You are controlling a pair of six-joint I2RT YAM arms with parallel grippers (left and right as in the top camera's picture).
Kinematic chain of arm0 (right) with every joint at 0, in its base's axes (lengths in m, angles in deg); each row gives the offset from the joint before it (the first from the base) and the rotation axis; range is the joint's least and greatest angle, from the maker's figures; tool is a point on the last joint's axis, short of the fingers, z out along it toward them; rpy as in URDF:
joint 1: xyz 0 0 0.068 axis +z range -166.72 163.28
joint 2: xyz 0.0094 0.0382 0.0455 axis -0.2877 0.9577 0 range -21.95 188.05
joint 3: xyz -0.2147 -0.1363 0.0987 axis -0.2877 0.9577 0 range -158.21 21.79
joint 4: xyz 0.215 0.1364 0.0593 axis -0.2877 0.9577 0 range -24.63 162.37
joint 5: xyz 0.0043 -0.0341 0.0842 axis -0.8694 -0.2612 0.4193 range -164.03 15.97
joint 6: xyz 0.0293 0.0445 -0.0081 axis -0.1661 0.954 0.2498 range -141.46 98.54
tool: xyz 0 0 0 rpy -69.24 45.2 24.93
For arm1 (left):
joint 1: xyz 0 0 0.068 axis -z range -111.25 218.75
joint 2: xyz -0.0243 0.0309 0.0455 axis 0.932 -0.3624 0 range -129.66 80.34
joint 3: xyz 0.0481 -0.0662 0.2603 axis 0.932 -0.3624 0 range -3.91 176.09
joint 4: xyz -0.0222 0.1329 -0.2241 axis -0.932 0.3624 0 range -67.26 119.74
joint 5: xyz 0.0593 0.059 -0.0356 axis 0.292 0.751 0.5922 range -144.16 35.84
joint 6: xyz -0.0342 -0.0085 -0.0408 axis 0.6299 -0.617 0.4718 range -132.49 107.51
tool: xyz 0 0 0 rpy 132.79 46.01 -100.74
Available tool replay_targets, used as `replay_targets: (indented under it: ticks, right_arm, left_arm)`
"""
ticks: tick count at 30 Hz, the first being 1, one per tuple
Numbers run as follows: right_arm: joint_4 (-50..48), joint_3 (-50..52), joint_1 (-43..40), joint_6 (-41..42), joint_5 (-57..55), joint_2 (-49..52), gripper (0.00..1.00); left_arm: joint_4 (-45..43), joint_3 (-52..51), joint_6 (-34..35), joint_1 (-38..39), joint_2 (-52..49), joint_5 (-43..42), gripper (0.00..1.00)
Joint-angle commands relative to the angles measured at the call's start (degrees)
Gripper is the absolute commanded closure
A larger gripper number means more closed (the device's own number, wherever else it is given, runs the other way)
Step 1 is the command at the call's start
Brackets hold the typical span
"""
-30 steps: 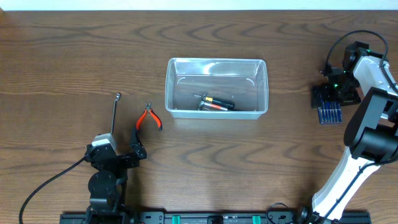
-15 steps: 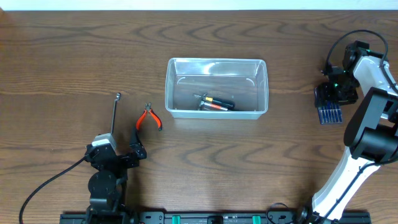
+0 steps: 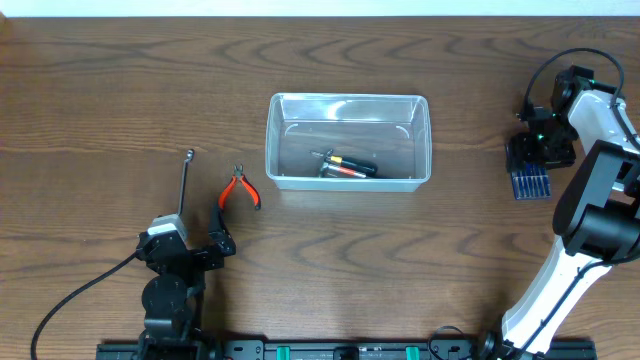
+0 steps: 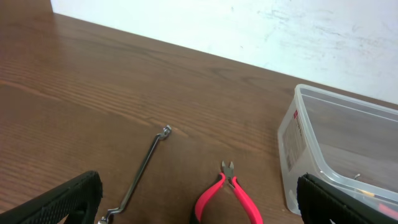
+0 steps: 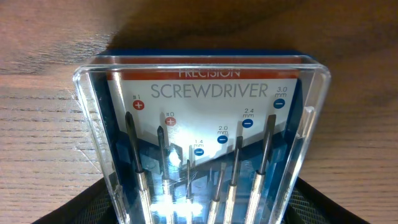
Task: Pack container
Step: 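Lower the right gripper and close it on the screwdriver case, then lift the case and carry it over the clear container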
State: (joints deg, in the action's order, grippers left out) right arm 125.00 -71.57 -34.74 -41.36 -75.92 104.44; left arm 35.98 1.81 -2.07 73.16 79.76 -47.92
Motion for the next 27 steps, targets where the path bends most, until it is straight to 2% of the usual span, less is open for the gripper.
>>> replay_targets:
  ticks: [1, 4, 9, 13, 16, 27]
  right_arm:
    - [0.2, 0.5, 0.4, 0.2, 0.4, 0.4, 0.53]
    - [0.2, 0.5, 0.4, 0.2, 0.4, 0.4, 0.57]
    - [0.5, 0.5, 0.4, 0.2, 0.4, 0.4, 0.68]
    - [0.6, 0.5, 0.4, 0.2, 0.4, 0.4, 0.86]
    - [0.6, 0.5, 0.4, 0.7, 0.5, 0.4, 0.96]
    - [2.2, -1.6, 1.5, 0.8, 0.9, 0.4, 0.99]
  left_arm:
    - [0.6, -1.4, -0.8, 0.3, 0.3, 0.5, 0.02]
    - [0.6, -1.4, -0.8, 0.3, 0.3, 0.5, 0.02]
    - [0.6, -1.4, -0.8, 0.3, 0.3, 0.5, 0.02]
    - [0.6, -1.4, -0.8, 0.3, 0.3, 0.5, 0.02]
    - [0.6, -1.4, -0.8, 0.3, 0.3, 0.5, 0.02]
    - [0.6, -1.4, -0.8, 0.3, 0.3, 0.5, 0.02]
